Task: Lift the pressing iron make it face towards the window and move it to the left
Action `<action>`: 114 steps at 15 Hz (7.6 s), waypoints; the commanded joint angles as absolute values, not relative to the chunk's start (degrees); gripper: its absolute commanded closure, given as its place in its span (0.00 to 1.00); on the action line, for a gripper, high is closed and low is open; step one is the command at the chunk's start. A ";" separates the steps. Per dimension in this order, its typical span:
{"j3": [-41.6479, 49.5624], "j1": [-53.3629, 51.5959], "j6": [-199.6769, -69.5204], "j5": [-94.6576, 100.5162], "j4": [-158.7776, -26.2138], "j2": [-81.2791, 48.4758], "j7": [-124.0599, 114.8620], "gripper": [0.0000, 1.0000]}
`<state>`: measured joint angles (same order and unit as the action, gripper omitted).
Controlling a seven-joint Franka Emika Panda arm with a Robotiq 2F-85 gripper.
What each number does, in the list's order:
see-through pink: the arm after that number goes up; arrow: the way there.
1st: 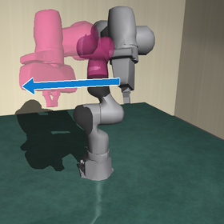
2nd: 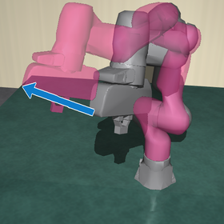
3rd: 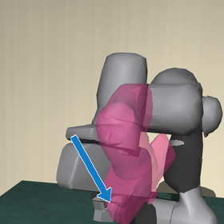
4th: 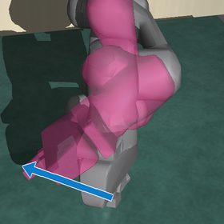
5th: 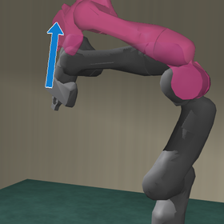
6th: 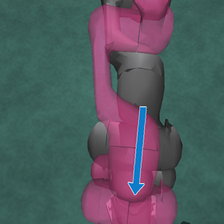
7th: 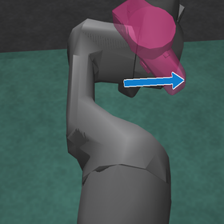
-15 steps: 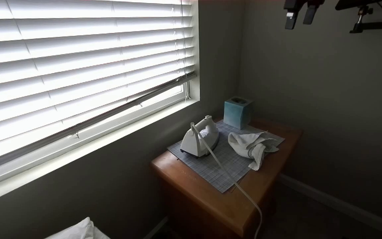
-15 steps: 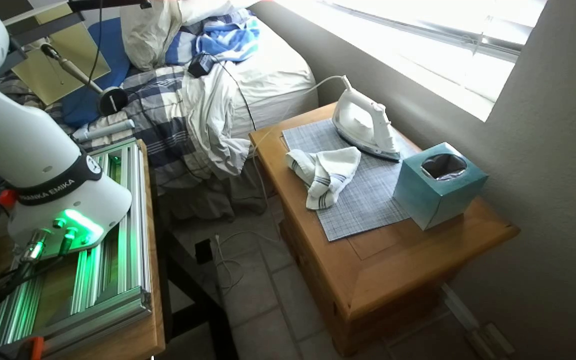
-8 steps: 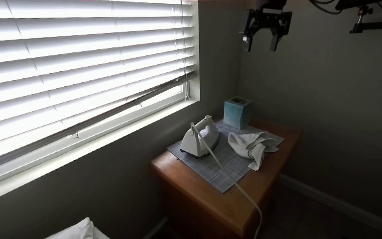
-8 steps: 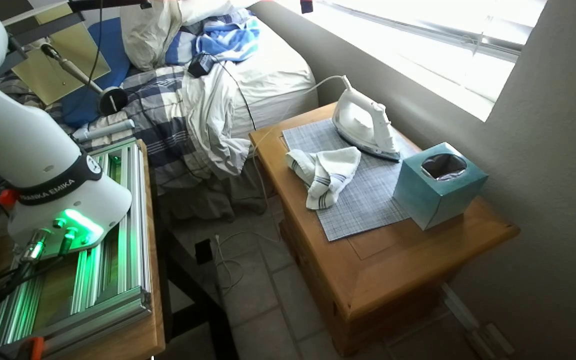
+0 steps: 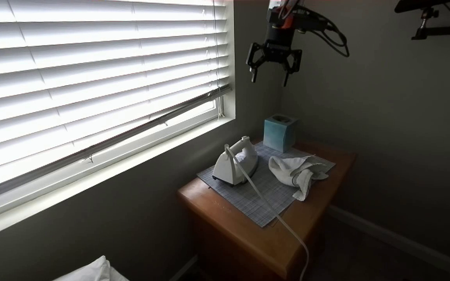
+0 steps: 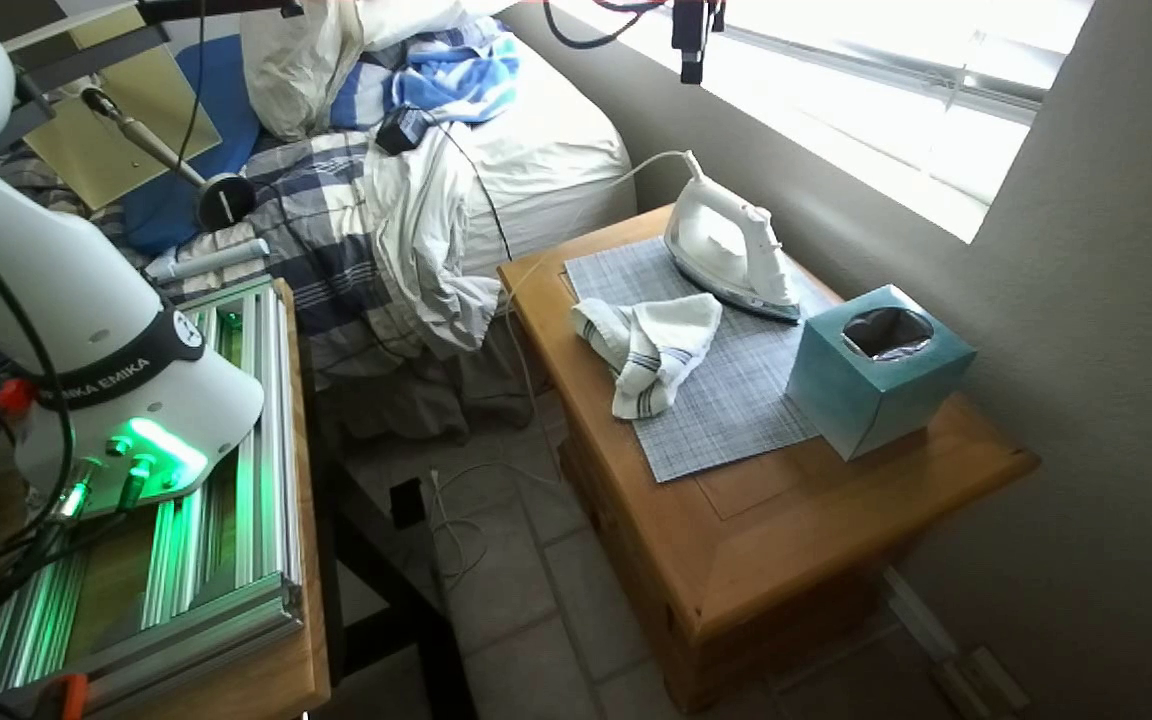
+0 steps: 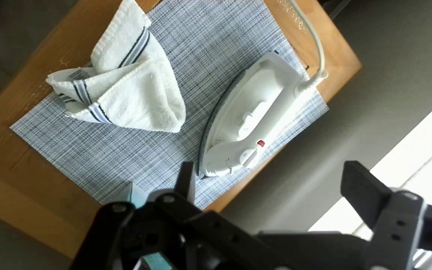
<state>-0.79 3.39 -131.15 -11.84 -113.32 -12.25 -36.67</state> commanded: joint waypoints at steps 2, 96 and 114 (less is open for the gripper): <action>0.69 1.98 -130.97 -12.44 -112.42 -12.79 -36.57 0.00; -3.24 -10.21 -138.75 3.09 -112.46 -30.98 -9.37 0.63; -3.51 -12.25 -161.13 2.13 -116.35 -33.91 -9.80 0.88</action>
<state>-3.13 -12.38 -157.50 3.44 -114.69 -35.42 -9.60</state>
